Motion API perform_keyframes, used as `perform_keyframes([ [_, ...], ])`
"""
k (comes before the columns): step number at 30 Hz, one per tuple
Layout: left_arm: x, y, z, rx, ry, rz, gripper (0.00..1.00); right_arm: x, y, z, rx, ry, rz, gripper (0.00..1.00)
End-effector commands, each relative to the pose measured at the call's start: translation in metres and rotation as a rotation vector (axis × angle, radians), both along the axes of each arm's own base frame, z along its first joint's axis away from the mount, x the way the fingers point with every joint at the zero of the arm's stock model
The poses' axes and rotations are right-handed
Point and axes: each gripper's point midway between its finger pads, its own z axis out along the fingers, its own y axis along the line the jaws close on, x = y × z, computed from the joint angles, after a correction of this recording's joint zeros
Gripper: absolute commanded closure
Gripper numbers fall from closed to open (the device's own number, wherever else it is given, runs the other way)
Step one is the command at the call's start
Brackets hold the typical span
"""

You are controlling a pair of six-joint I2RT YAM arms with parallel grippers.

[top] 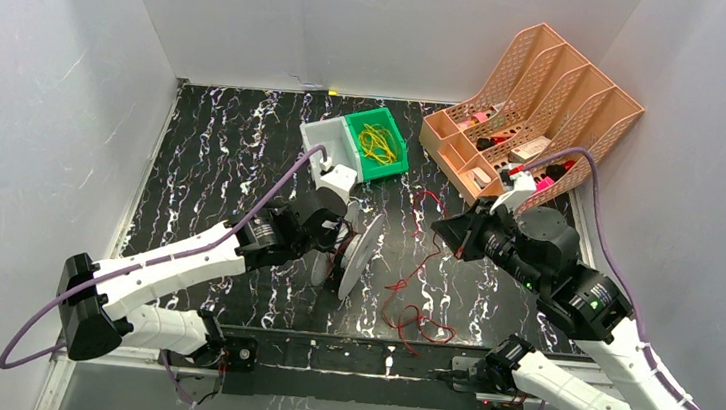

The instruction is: Wrap the cables

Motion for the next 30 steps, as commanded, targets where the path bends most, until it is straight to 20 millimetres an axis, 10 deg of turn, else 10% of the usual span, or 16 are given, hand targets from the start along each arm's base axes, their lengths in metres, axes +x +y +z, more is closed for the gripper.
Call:
perform_keyframes([
  [1,0.0,-0.002,0.003,-0.025,-0.018,-0.002,0.93,-0.002,0.02,0.023,0.11,-0.035,0.071,1.0],
  [30,-0.001,0.008,0.061,-0.2,-0.182,-0.025,0.53,0.021,0.12,-0.022,0.379,0.261,0.226,1.0],
])
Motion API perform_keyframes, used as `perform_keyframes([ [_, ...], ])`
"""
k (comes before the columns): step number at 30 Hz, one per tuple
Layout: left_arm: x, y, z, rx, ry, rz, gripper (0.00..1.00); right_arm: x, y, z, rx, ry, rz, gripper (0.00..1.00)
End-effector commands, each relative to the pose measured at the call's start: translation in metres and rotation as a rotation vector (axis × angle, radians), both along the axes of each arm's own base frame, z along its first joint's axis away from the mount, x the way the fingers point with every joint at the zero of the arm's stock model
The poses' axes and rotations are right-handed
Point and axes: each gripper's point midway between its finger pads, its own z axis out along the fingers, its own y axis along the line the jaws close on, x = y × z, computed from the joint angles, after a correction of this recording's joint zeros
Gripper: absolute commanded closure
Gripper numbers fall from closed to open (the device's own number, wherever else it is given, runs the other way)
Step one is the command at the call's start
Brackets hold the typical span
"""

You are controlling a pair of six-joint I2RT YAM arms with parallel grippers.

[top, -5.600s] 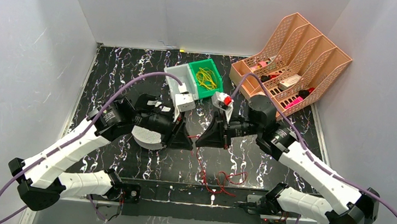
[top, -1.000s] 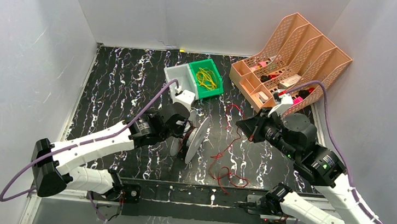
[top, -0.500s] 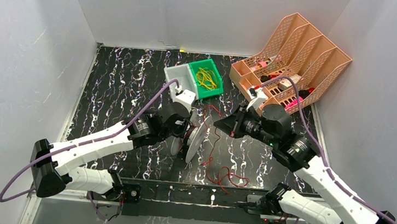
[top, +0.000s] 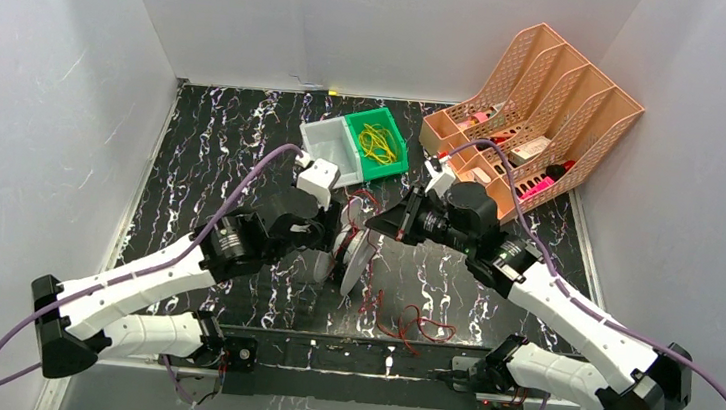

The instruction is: Wrap the cables

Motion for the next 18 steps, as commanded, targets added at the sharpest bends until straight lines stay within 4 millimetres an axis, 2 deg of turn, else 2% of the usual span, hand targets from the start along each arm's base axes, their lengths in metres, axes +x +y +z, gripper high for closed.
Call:
perform_keyframes([
  [1,0.002,0.0,0.027,-0.09,-0.076,0.008,0.51,0.01,0.01,0.025,0.126,-0.017,-0.027,1.0],
  [7,0.007,-0.01,0.029,-0.11,-0.094,-0.009,0.41,0.015,0.011,0.018,0.141,0.047,-0.072,1.0],
  [14,0.021,-0.021,0.012,-0.055,-0.093,-0.012,0.37,0.02,0.008,-0.001,0.138,0.12,-0.129,1.0],
  [18,0.032,-0.017,-0.002,-0.027,-0.071,0.012,0.36,0.02,0.006,-0.007,0.139,0.13,-0.148,1.0],
])
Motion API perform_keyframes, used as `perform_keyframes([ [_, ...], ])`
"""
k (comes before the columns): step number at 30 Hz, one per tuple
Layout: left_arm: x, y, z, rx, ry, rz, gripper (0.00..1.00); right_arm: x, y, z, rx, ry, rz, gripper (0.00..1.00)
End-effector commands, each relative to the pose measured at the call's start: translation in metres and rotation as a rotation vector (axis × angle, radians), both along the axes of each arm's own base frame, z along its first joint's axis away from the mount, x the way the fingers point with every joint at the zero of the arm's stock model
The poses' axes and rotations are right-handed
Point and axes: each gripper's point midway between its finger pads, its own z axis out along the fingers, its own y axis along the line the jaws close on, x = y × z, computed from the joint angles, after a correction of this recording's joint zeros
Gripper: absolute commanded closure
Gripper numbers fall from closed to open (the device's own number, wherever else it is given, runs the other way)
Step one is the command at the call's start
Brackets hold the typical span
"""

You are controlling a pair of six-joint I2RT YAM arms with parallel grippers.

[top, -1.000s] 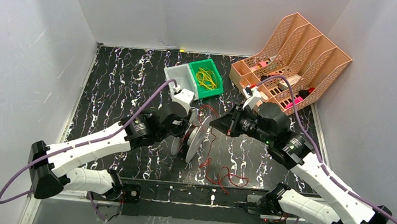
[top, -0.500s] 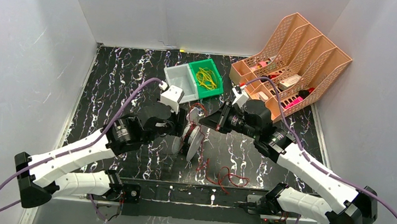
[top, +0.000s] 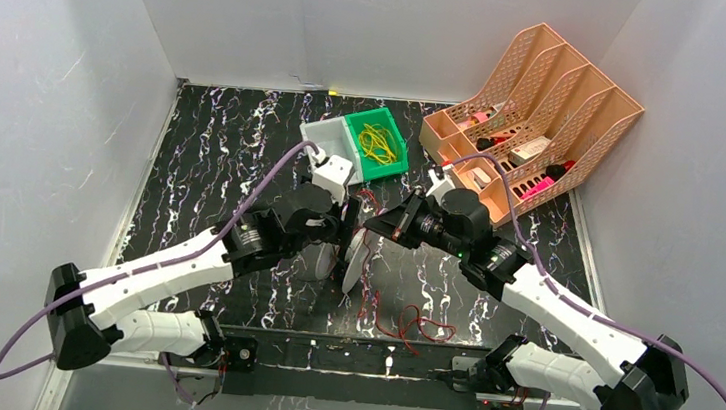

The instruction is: Wrap the cables

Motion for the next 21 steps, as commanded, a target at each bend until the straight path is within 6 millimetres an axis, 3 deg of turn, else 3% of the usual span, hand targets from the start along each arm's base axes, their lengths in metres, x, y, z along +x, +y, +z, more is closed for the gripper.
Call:
perform_keyframes([
  [1,0.015,0.003,-0.009,0.005,0.003,0.026,0.36,0.009,0.0,0.013,0.059,-0.023,-0.047,1.0],
  [9,0.024,0.003,-0.026,0.015,0.049,0.021,0.37,0.01,0.0,0.009,0.069,-0.015,-0.055,1.0],
  [21,0.023,-0.007,-0.025,-0.021,0.066,-0.013,0.37,0.009,0.006,0.006,0.102,0.002,-0.042,1.0],
])
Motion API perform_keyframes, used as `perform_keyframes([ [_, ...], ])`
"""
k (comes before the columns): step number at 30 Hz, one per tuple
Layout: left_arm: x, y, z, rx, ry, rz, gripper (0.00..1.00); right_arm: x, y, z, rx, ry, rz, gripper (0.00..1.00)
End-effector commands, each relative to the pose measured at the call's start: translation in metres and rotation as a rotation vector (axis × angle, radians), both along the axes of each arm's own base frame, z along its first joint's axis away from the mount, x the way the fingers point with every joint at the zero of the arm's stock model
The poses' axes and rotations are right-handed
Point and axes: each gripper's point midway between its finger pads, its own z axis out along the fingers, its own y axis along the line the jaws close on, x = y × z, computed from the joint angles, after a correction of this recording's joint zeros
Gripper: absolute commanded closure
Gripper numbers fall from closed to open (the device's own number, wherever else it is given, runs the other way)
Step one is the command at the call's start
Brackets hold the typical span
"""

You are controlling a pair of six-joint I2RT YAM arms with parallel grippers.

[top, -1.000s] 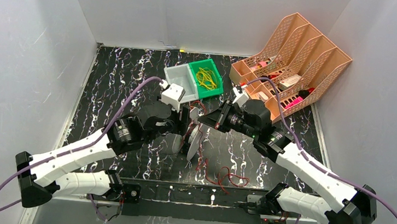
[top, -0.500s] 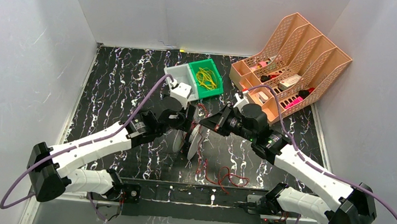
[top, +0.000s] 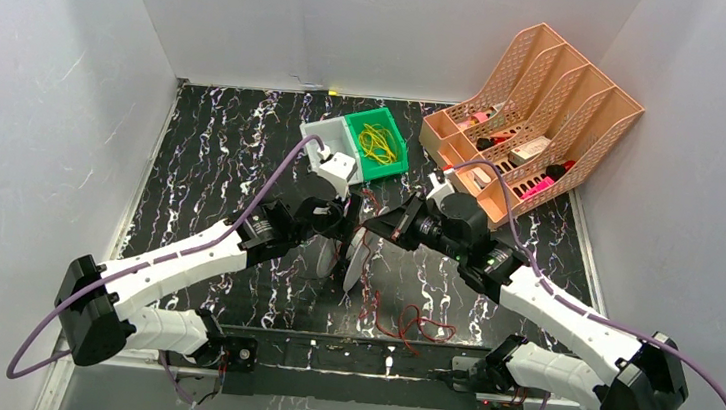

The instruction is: Wrap the cables

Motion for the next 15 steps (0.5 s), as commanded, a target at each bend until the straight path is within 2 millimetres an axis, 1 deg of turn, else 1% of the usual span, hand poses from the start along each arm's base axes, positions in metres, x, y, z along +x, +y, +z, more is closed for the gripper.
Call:
perform_keyframes([
  [1,0.0028,-0.0053,0.0126,-0.052,-0.021,-0.009,0.37,0.005,0.0053,0.0142,0.068,-0.028,-0.003,1.0],
  [4,0.004,-0.005,0.0092,-0.037,-0.019,-0.004,0.38,0.0042,0.0072,0.0145,0.08,-0.024,0.005,1.0],
  [11,0.0054,-0.0041,0.0059,-0.018,-0.014,-0.001,0.54,0.0027,0.0082,0.0151,0.09,-0.019,0.012,1.0],
  [15,0.0054,-0.0032,0.0031,-0.007,-0.01,0.0,0.57,0.0009,0.0101,0.0146,0.102,-0.011,0.024,1.0],
])
